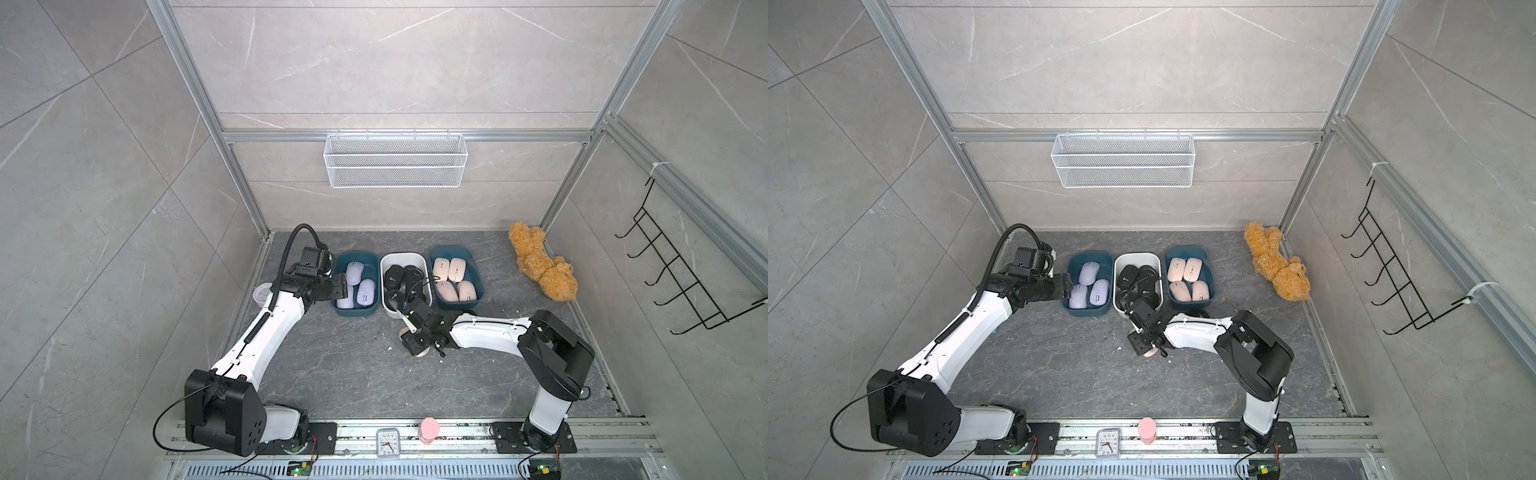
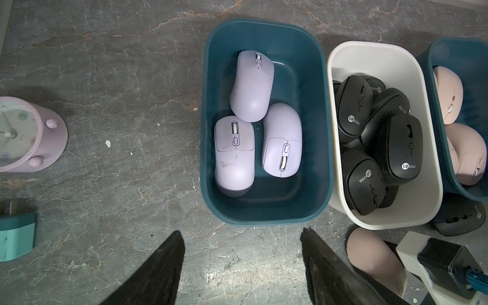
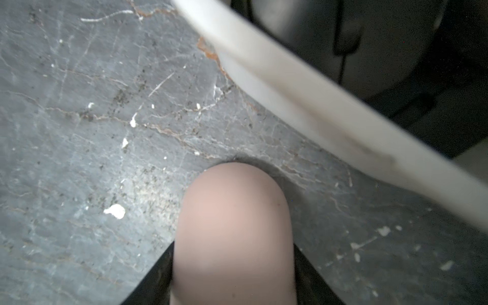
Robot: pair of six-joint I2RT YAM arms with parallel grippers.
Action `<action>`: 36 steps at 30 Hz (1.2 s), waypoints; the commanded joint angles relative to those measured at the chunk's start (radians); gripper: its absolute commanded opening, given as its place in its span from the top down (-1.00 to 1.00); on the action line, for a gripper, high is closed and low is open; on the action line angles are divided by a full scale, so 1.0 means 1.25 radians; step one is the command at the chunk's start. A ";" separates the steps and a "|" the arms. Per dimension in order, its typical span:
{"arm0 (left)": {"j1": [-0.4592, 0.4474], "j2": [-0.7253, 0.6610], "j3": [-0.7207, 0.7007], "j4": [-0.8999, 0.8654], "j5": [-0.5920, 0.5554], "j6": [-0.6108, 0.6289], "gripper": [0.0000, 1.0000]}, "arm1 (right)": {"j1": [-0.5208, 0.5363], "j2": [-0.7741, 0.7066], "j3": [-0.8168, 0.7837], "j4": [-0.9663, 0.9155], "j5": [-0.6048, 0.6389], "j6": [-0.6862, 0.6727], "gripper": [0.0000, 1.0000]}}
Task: Place the mice by color into the storage box
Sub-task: Pick up the mouse from the center of the board.
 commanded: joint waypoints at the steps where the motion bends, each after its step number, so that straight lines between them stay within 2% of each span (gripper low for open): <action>1: 0.004 -0.025 0.020 -0.005 0.001 0.019 -0.45 | 0.006 -0.064 -0.015 -0.023 -0.025 0.040 0.01; 9: 0.004 -0.031 0.020 -0.003 0.006 0.018 -0.45 | 0.005 -0.188 -0.027 -0.077 -0.036 0.081 0.02; 14: 0.004 -0.034 0.019 0.000 0.014 0.017 -0.45 | -0.007 -0.239 0.010 -0.138 -0.019 0.086 0.03; 21: 0.004 -0.031 0.015 0.007 0.057 0.011 -0.45 | -0.102 -0.296 0.051 -0.185 -0.005 0.076 0.03; 30: -0.002 -0.033 0.003 0.038 0.181 0.019 -0.45 | -0.219 -0.261 0.126 -0.205 0.005 0.079 0.04; 36: -0.023 -0.018 0.006 0.038 0.210 0.025 -0.44 | -0.280 -0.207 0.158 -0.163 -0.006 0.106 0.05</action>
